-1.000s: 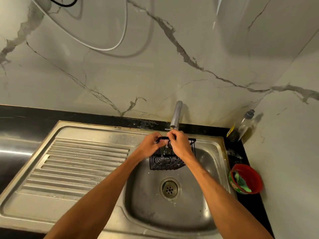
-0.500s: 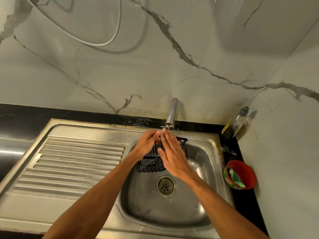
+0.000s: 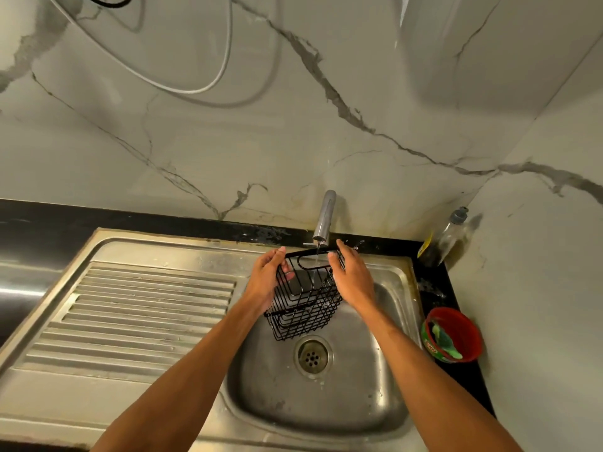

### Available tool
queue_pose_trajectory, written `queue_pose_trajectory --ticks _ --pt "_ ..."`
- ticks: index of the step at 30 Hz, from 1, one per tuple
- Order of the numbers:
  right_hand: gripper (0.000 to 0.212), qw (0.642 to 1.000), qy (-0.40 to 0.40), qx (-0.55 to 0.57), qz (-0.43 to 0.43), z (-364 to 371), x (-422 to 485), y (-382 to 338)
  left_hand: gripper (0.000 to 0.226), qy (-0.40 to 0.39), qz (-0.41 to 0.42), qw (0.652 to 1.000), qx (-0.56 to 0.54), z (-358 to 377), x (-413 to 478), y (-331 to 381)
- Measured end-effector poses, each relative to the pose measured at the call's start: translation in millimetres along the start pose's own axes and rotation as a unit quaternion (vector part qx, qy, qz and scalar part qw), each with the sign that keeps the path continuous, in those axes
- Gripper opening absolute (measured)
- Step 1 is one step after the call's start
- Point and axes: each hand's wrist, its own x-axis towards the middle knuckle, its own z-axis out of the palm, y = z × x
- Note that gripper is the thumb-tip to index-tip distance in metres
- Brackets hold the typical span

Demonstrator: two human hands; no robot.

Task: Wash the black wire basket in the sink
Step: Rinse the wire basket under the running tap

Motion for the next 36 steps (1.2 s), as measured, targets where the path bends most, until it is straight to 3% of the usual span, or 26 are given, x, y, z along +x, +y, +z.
queue_pose_trajectory --ticks 2,4,6,11,14,17,19,22,26,28,31,36 --pt "0.064 0.983 -0.025 0.172 0.059 3.3 -1.9 -5.0 0.027 0.018 -0.021 0.999 -0.037 -5.7 -0.9 2.0" --pt "0.061 0.934 -0.041 0.330 0.131 4.2 -4.3 -12.2 0.028 0.028 -0.037 0.996 -0.075 -11.8 -1.0 1.5" --pt "0.049 0.911 -0.051 0.380 0.151 3.1 -2.1 -15.7 0.027 0.035 -0.047 0.993 -0.098 -16.8 -1.2 -1.7" --pt "0.046 0.919 -0.047 0.369 0.134 1.5 2.9 -28.8 0.027 0.056 -0.074 0.994 -0.062 -20.7 -2.7 4.5" --pt "0.042 0.919 -0.051 0.377 0.101 6.4 3.8 -31.2 0.028 0.066 -0.045 0.989 0.121 -20.1 -3.7 7.3" --pt "0.044 0.925 -0.052 0.371 0.064 6.5 2.8 -32.3 0.031 0.046 0.026 0.925 0.376 -23.8 4.1 6.5" --pt "0.039 0.925 -0.048 0.373 0.059 0.6 0.9 -35.5 0.037 0.047 0.057 0.878 0.473 -25.4 10.5 10.4" --pt "0.037 0.925 -0.062 0.374 0.032 -4.2 -0.3 -35.8 0.042 0.043 0.095 0.869 0.485 -17.5 13.1 23.9" --pt "0.034 0.938 -0.074 0.339 0.000 2.1 -2.5 -39.9 0.028 0.028 0.160 0.851 0.499 9.9 15.9 32.4" --pt "0.022 0.949 -0.061 0.309 -0.021 9.2 -2.1 -38.0 0.029 0.031 0.170 0.843 0.509 18.4 21.2 31.1" --pt "0.021 0.963 -0.055 0.259 -0.044 18.7 -3.7 -34.9 0.036 0.054 0.173 0.846 0.501 19.8 25.8 27.4" --pt "0.042 0.970 -0.046 0.232 -0.058 18.7 -8.8 -34.2 0.047 0.050 0.176 0.847 0.499 14.1 20.8 6.7"
